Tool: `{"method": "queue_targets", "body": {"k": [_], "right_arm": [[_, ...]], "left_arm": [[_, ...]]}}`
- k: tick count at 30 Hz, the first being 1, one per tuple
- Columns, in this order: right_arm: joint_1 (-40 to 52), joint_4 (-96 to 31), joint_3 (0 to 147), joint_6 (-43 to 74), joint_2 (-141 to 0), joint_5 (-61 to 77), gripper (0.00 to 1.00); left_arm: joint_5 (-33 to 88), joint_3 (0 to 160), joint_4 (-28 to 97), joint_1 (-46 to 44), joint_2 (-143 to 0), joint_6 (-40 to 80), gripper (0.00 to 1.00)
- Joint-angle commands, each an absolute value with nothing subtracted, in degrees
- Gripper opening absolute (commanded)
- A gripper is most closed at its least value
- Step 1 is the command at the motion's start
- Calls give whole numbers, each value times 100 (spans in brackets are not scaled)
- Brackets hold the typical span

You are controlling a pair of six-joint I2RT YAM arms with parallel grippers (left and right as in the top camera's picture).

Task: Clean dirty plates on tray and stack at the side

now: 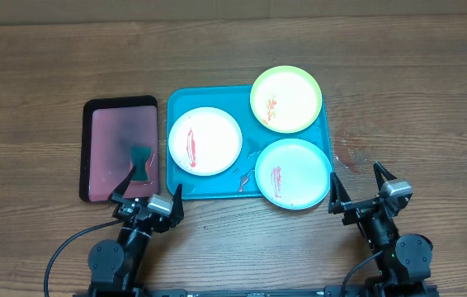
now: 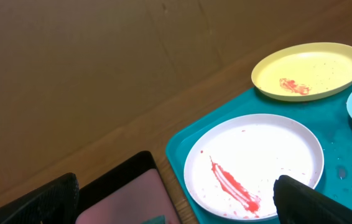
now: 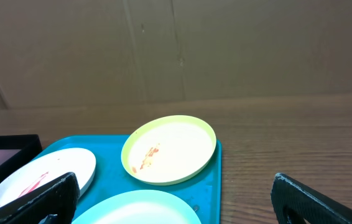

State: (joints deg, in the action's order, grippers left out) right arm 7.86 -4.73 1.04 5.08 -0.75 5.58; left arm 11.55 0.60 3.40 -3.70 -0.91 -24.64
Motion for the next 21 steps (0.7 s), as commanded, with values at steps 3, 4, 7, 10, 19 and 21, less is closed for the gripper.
{"method": "queue_targets", "body": {"k": [3,4,7,10,19,21], "right_arm": [[760,-438,47,447,-38,548,100],[760,-438,47,445,-38,548,100],[760,-438,47,447,-38,548,100],[760,-438,47,447,-38,550,100],[760,-438,47,445,-38,504,100],[760,-438,47,447,-38,508,100]], "left_arm": [[1125,27,333,-333,-25,-2589,100],[1125,27,333,-333,-25,-2589,100],[1125,27,333,-333,-25,-2593,100],[1120,27,325,-333,-25,-2596,100],[1059,27,311,-333,-25,-2615,100],[1192,27,231,-336,-25,-2613,100]]}}
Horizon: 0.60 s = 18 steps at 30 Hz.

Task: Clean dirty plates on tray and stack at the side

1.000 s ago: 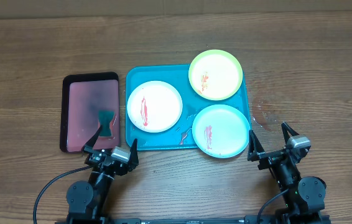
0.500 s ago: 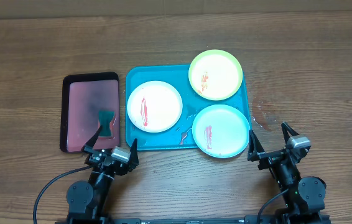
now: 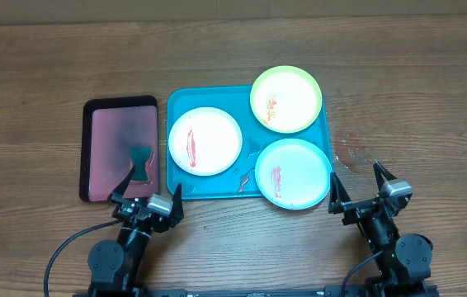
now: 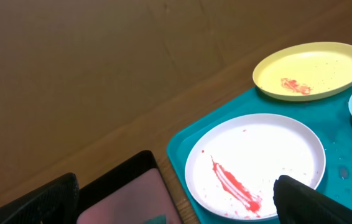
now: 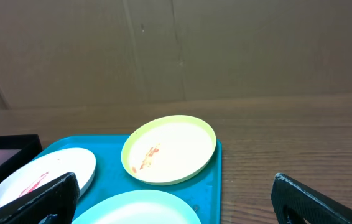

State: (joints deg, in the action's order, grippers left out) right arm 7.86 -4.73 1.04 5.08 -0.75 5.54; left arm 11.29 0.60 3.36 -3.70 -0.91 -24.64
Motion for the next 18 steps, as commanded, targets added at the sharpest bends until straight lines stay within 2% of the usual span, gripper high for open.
{"method": "queue_targets", "body": {"k": [1,4,7,13,18], "right_arm": [[760,-440,47,447,-38,510,100],[760,-440,56,447,-38,510,100],[760,-556,189,458,-40,545,100],[760,-1007,674,469,-167,572,100],[760,-1085,1339,469,-572,574,100]], "left_arm": [[1385,27,158,-336,-25,-2604,100],[1444,91,23,-336,-25,-1903,100],[1354,440,469,-336,-34,-1332,100],[1203,1765,1396,-336,-440,-1238,100],[1345,3232,2095,-342,-1535,-917,100]]}}
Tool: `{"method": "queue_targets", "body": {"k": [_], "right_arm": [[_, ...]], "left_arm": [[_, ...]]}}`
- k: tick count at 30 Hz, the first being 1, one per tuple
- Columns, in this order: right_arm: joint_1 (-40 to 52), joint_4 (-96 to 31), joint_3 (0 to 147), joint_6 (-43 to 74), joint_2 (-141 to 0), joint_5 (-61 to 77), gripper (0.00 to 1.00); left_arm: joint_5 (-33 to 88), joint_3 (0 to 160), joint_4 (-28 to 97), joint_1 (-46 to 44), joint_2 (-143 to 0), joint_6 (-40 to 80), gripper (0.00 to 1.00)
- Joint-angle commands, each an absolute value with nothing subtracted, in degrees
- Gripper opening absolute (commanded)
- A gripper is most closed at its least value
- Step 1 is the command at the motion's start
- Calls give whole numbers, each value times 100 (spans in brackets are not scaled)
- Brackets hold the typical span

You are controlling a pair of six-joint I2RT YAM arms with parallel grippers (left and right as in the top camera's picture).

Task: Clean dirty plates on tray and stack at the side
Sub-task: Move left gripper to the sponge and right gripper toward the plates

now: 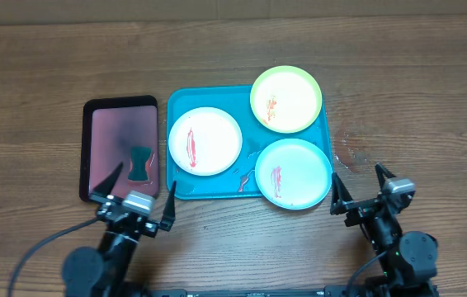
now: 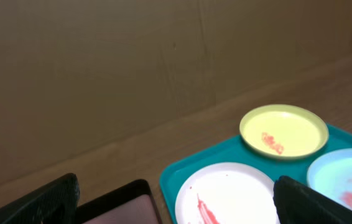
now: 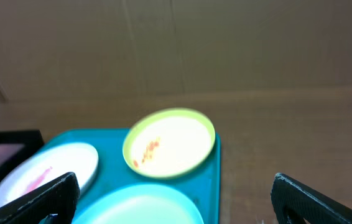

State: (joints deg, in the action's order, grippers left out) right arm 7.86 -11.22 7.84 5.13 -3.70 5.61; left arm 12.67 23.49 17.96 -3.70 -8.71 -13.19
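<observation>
A teal tray (image 1: 246, 190) holds three plates with red smears: a white plate (image 1: 205, 140) at the left, a yellow-green plate (image 1: 286, 99) at the back right, a pale cyan plate (image 1: 294, 172) at the front right. A dark green sponge (image 1: 139, 162) lies in the black tray (image 1: 120, 106) left of it. My left gripper (image 1: 133, 186) stands open near the table's front, over the black tray's front end. My right gripper (image 1: 358, 183) is open at the front right, beside the cyan plate. Both hold nothing.
A wet patch (image 1: 349, 147) shows on the wood just right of the teal tray. Droplets (image 1: 242, 177) lie on the tray between the white and cyan plates. A cardboard wall (image 3: 176, 43) stands behind the table.
My left gripper has shifted left and turned, and its view now takes in all three plates from further back. The right gripper's view has shifted slightly. Plates and sponge lie as before.
At both earlier moments both grippers stood open at the front edge, the three smeared plates on the teal tray and the sponge in the black tray. By now only the left arm has clearly moved, its gripper open and wide.
</observation>
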Motion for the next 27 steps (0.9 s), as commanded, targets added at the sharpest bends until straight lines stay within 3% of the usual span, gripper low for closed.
{"method": "queue_targets", "body": {"k": [1,9,15,21,27], "right_arm": [[760,-1087,1514,469,-703,572,100],[764,-1470,3153,469,-2265,661,100],[764,-2860,5227,467,-4316,672,100],[764,-4130,6938,467,-6047,895,100],[766,-3841,7223,467,-6982,2215,100]], "left_arm": [[1441,3599,2300,-342,-1870,-856,100],[1804,6121,3953,-344,-4080,-851,100],[1900,8329,5684,-344,-5719,-803,100],[2246,8624,5848,-344,-6316,-810,100],[2777,8624,5905,-344,-6796,-565,99]]}}
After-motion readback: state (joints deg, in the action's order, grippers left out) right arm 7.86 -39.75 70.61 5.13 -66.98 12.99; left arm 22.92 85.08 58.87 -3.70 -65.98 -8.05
